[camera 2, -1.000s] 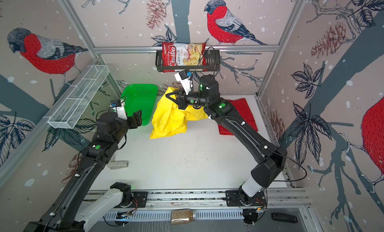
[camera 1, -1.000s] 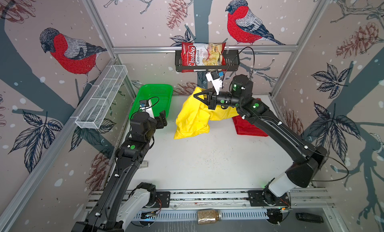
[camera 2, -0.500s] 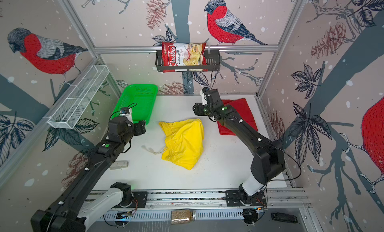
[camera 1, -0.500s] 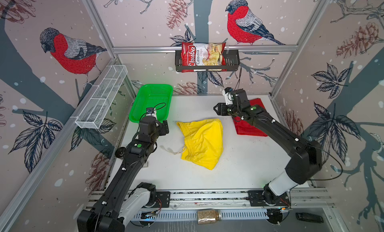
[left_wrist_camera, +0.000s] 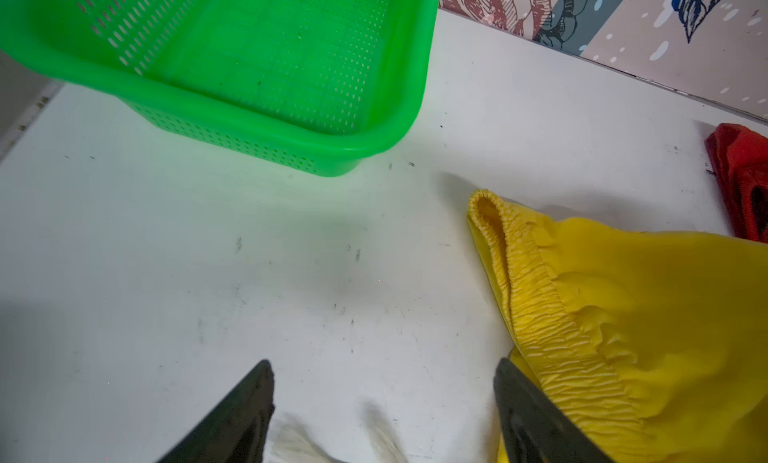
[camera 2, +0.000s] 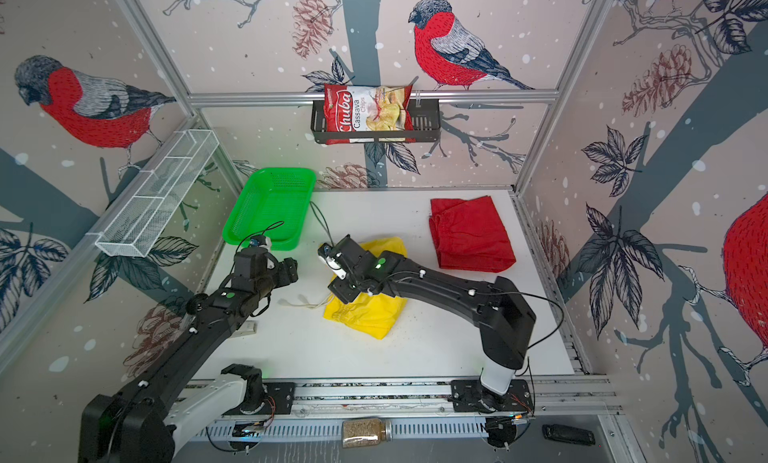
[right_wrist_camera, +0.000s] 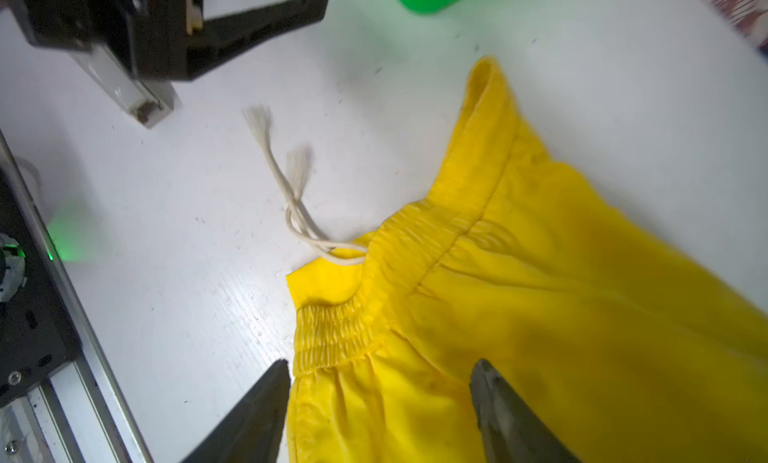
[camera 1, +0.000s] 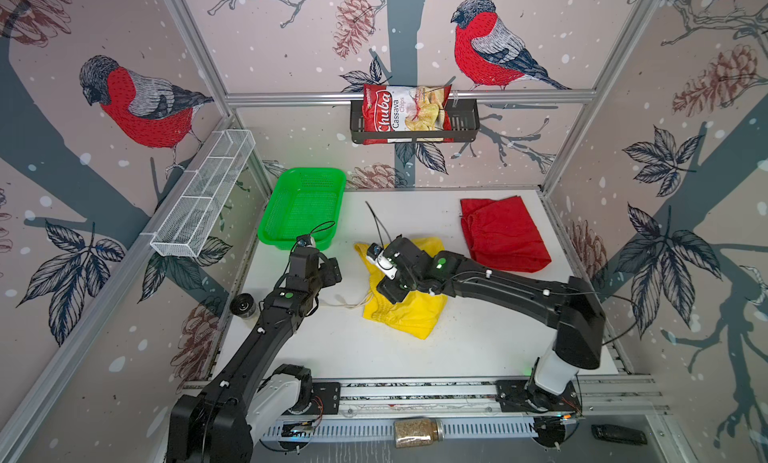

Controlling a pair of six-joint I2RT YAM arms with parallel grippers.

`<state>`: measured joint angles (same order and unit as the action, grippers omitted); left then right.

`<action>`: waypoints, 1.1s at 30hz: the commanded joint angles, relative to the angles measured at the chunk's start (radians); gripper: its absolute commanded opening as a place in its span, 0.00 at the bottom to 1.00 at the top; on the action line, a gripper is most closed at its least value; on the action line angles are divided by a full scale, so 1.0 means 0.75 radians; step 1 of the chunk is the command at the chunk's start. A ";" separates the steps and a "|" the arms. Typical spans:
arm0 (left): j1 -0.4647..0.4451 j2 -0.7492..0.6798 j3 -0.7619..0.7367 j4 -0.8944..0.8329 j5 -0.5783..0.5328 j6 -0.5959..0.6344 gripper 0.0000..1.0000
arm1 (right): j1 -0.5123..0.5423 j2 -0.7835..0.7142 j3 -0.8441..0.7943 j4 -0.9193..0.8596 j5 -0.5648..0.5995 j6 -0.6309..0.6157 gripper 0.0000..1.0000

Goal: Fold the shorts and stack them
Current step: 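Grasp the yellow shorts' waistband with the right gripper and lift it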

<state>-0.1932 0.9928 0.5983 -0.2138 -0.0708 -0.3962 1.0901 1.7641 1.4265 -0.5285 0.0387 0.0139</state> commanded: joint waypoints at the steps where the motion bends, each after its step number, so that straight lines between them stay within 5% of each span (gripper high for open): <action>1: 0.004 -0.008 -0.057 0.161 0.159 -0.074 0.81 | -0.013 0.093 0.037 -0.024 0.013 0.057 0.74; 4: 0.004 -0.007 -0.104 0.217 0.217 -0.116 0.81 | -0.031 0.173 0.074 0.039 0.041 0.010 0.78; 7: 0.004 0.003 -0.116 0.217 0.232 -0.123 0.81 | -0.059 0.239 0.127 0.090 0.061 -0.032 1.00; 18: 0.017 0.005 -0.131 0.195 0.184 -0.100 0.81 | -0.151 0.447 0.187 0.156 -0.050 -0.230 0.99; 21: 0.018 0.018 -0.130 0.197 0.184 -0.099 0.81 | -0.166 0.509 0.226 0.124 -0.067 -0.253 0.84; 24: 0.018 0.026 -0.121 0.195 0.186 -0.097 0.80 | -0.178 0.507 0.275 0.078 -0.083 -0.260 0.49; 27: 0.019 0.021 -0.107 0.193 0.192 -0.087 0.80 | -0.187 0.392 0.259 0.112 -0.131 -0.281 0.25; 33: 0.018 -0.033 -0.017 0.178 0.223 0.027 0.79 | -0.270 0.050 0.194 0.219 -0.351 -0.355 0.20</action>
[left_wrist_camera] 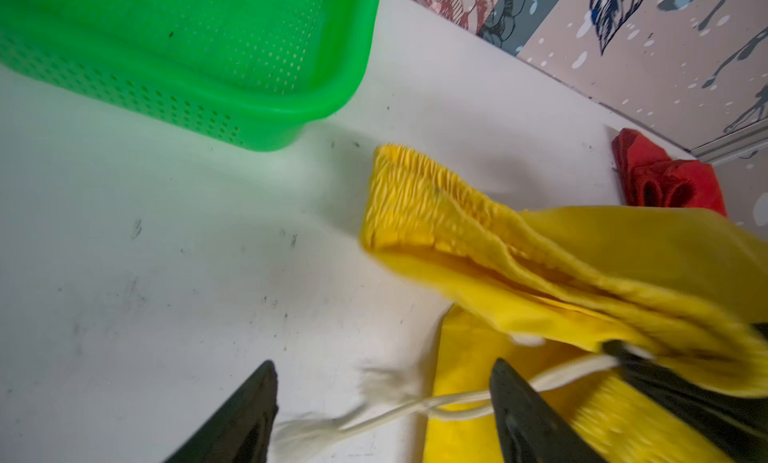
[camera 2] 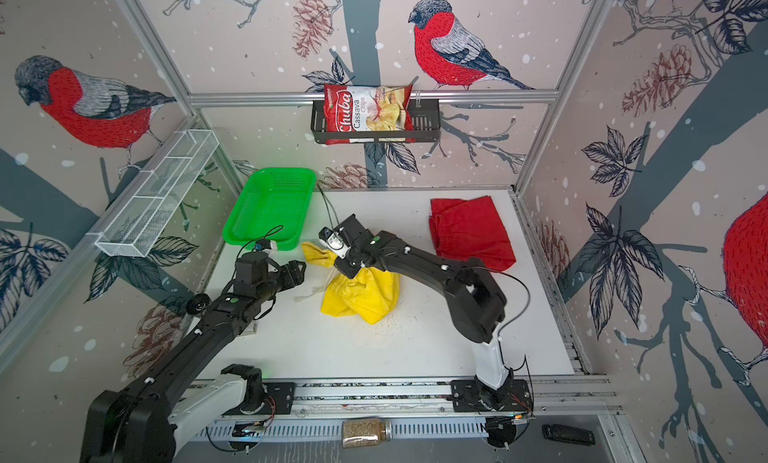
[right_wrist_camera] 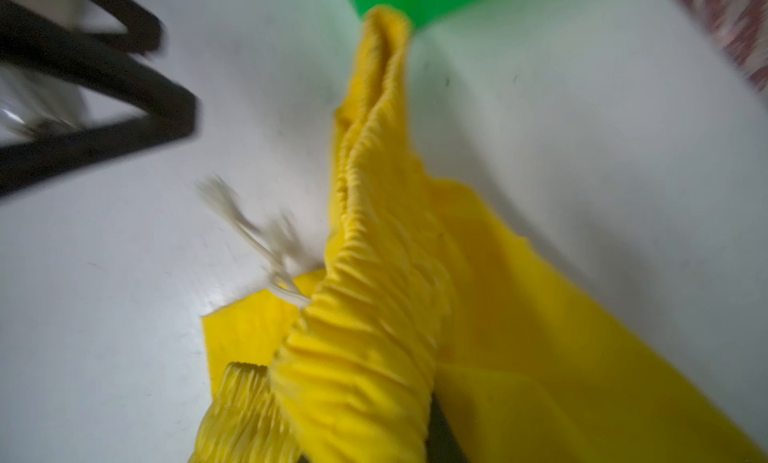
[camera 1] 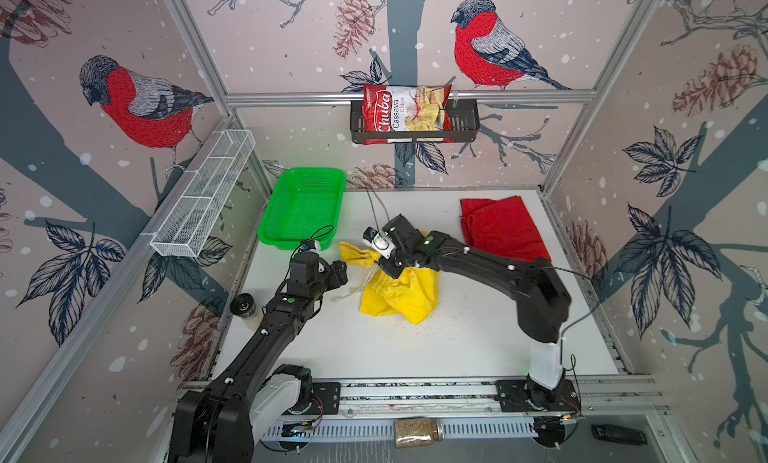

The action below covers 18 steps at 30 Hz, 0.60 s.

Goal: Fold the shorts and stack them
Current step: 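Grasp the yellow shorts' waistband with the right gripper and lift it, then grasp the waistband end with the left gripper while the right holds the shorts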

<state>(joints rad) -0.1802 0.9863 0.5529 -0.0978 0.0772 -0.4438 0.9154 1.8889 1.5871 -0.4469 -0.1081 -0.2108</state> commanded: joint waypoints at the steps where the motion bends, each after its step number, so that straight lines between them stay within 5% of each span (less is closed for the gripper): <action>1: 0.001 -0.042 0.067 0.010 0.021 0.132 0.79 | -0.065 -0.166 -0.037 0.132 -0.216 -0.073 0.20; 7: 0.001 -0.139 0.220 0.020 0.163 0.444 0.79 | -0.294 -0.365 -0.070 0.148 -0.636 -0.199 0.16; 11: 0.001 -0.179 0.227 0.048 0.439 0.645 0.77 | -0.424 -0.421 -0.120 0.210 -0.847 -0.159 0.14; 18: 0.002 -0.280 0.034 0.350 0.812 0.974 0.78 | -0.490 -0.438 -0.108 0.079 -1.005 -0.292 0.13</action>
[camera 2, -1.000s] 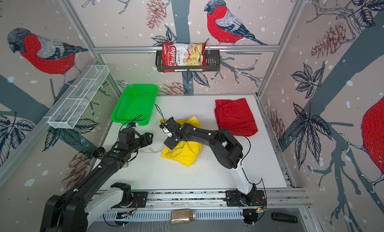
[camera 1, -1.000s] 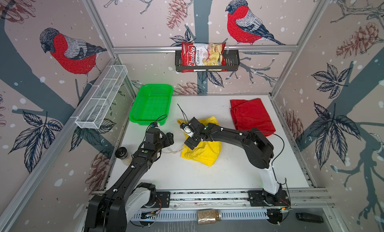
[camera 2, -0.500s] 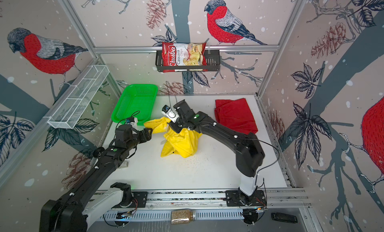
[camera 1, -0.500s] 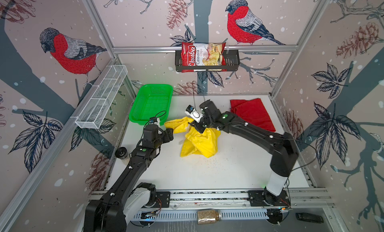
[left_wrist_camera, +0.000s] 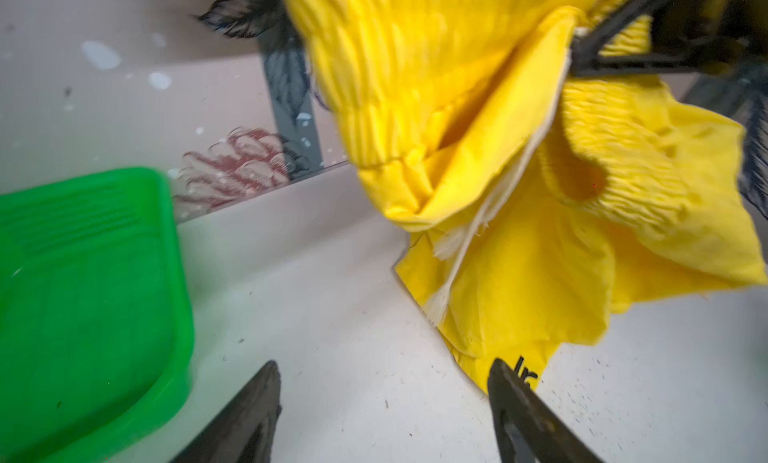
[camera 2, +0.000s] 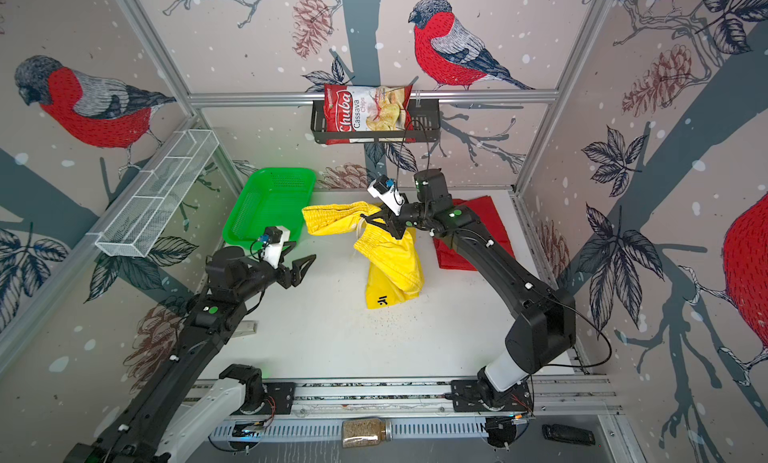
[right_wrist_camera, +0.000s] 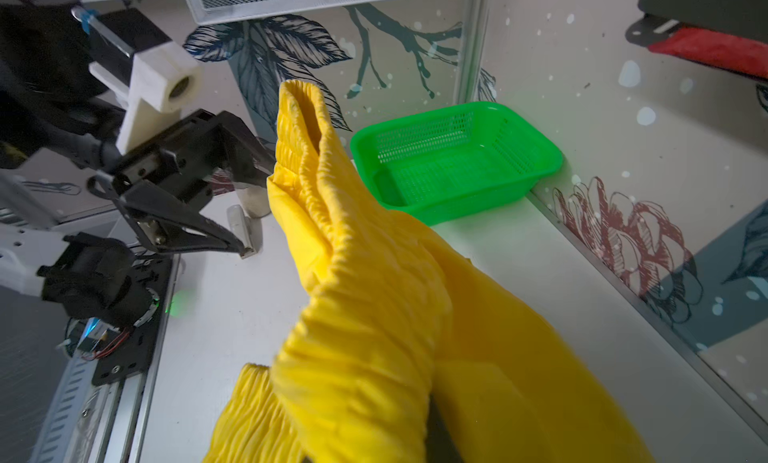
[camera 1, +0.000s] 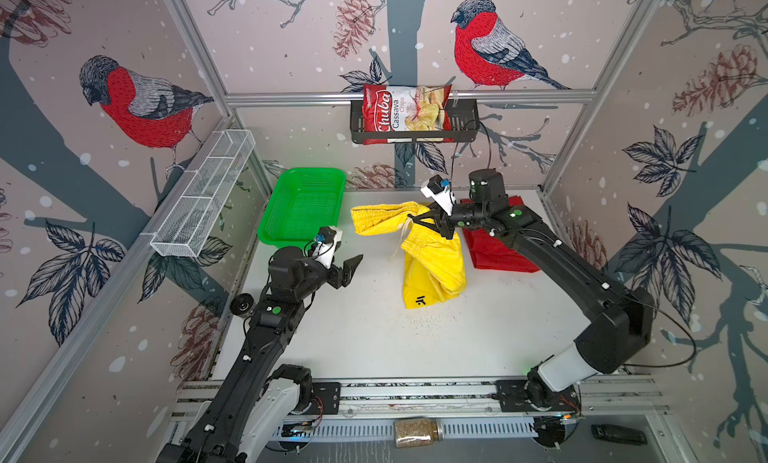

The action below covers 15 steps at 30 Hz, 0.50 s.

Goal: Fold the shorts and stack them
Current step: 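Grasp the waistband end with the left gripper while the right holds the shorts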

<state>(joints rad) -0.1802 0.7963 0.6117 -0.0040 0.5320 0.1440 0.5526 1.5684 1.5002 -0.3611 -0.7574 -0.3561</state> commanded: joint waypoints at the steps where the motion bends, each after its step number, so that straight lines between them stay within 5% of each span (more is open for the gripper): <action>1: 0.001 -0.030 -0.057 0.265 0.214 0.199 0.79 | -0.010 -0.014 0.006 -0.052 -0.143 -0.118 0.13; 5: 0.001 0.017 -0.026 0.354 0.324 0.167 0.80 | -0.021 -0.043 -0.037 -0.046 -0.172 -0.174 0.13; 15: -0.003 0.047 -0.098 0.848 0.440 -0.300 0.78 | -0.015 -0.068 -0.097 0.050 -0.143 -0.134 0.13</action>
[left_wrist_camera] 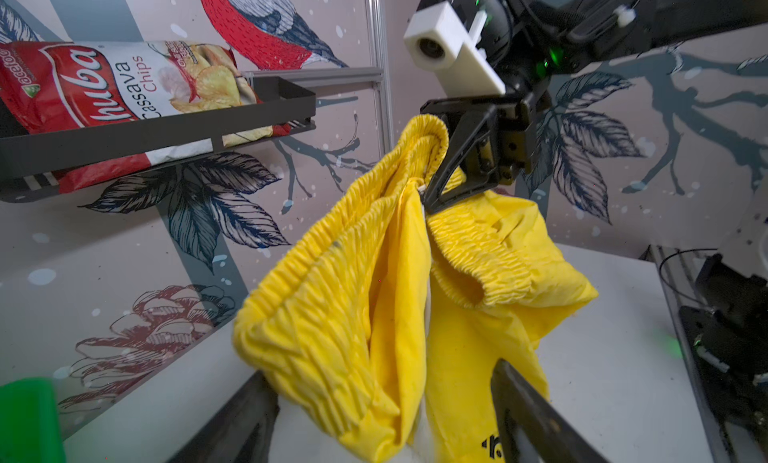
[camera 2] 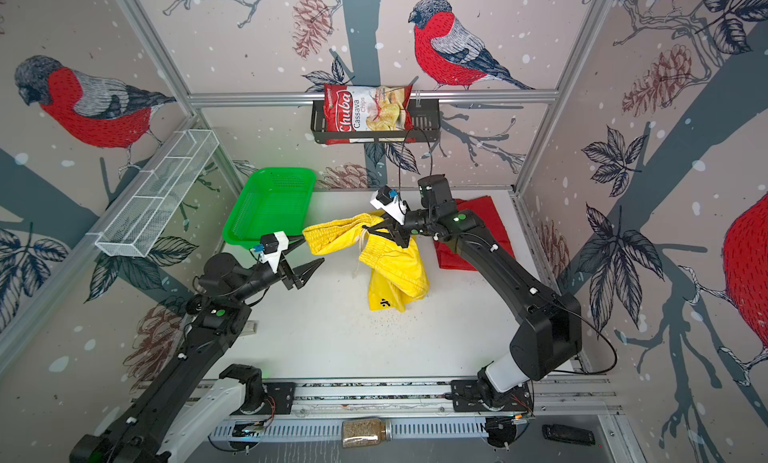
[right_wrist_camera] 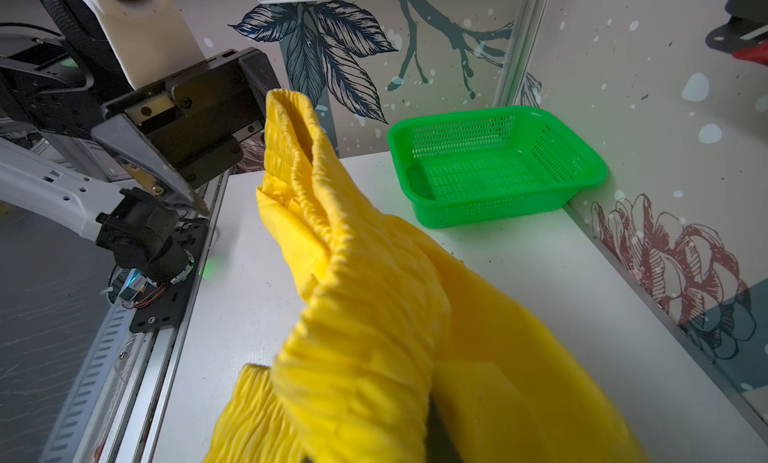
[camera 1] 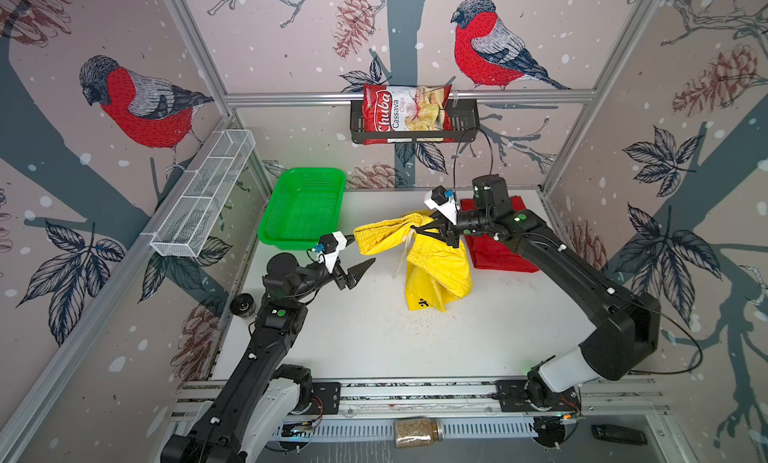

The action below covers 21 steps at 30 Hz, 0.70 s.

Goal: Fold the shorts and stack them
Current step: 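Grasp the waistband end with the left gripper while the right holds the shorts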

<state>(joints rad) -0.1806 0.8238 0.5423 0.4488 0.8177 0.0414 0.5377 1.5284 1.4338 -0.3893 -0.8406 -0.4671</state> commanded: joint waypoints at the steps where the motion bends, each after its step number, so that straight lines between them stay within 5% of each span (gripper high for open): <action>1: -0.001 0.023 0.001 0.245 0.061 -0.170 0.77 | 0.007 -0.015 -0.013 0.093 -0.033 0.017 0.13; 9: -0.025 0.141 0.085 0.175 0.008 -0.160 0.61 | 0.023 -0.053 -0.065 0.174 -0.065 0.046 0.13; 13: -0.037 0.170 0.137 0.116 -0.042 -0.117 0.35 | 0.022 -0.075 -0.096 0.207 -0.061 0.056 0.15; 17: -0.039 0.172 0.305 -0.176 -0.254 0.028 0.01 | -0.033 -0.127 -0.232 0.413 -0.032 0.263 0.40; 21: -0.055 0.235 0.580 -0.564 -0.426 0.181 0.00 | -0.079 -0.210 -0.509 0.876 0.087 0.639 0.62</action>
<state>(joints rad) -0.2150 0.9817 0.8906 0.2302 0.6312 0.0669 0.4858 1.3964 1.1206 -0.0082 -0.8368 -0.2073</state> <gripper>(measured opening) 0.104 0.616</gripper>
